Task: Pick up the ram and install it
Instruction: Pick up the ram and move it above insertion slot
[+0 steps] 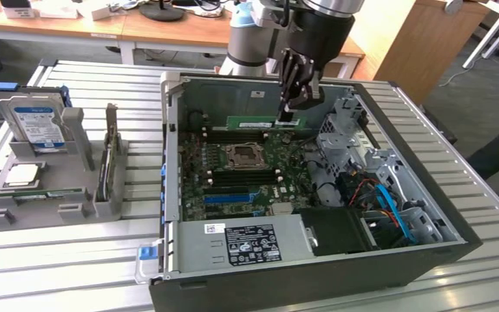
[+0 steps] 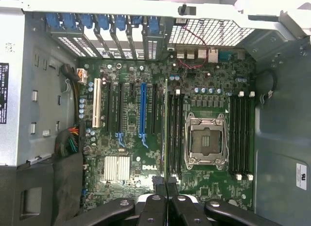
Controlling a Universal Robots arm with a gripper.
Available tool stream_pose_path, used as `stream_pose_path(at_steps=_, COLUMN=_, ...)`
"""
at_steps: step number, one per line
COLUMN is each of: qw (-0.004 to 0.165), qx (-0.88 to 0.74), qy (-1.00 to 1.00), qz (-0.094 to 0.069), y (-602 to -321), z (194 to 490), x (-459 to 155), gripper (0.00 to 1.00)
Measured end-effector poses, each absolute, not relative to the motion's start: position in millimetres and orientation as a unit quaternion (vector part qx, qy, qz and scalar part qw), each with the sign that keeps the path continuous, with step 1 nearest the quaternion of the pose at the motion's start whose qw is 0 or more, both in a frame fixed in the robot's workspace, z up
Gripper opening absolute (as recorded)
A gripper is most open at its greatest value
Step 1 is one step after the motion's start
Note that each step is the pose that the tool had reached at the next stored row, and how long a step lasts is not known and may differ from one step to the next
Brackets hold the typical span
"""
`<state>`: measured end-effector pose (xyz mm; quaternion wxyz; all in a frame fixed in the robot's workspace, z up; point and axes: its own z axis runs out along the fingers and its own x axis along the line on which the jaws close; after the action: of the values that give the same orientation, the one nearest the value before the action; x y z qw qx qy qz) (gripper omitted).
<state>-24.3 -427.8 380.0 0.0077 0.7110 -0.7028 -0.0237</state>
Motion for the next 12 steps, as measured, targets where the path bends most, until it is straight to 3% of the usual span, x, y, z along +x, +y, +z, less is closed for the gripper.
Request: stream_pose_path(at_steps=12, qw=0.008, qx=0.711, qy=-0.703, qz=-0.024, y=-427.8, z=379.4, x=-23.9, gripper=0.12)
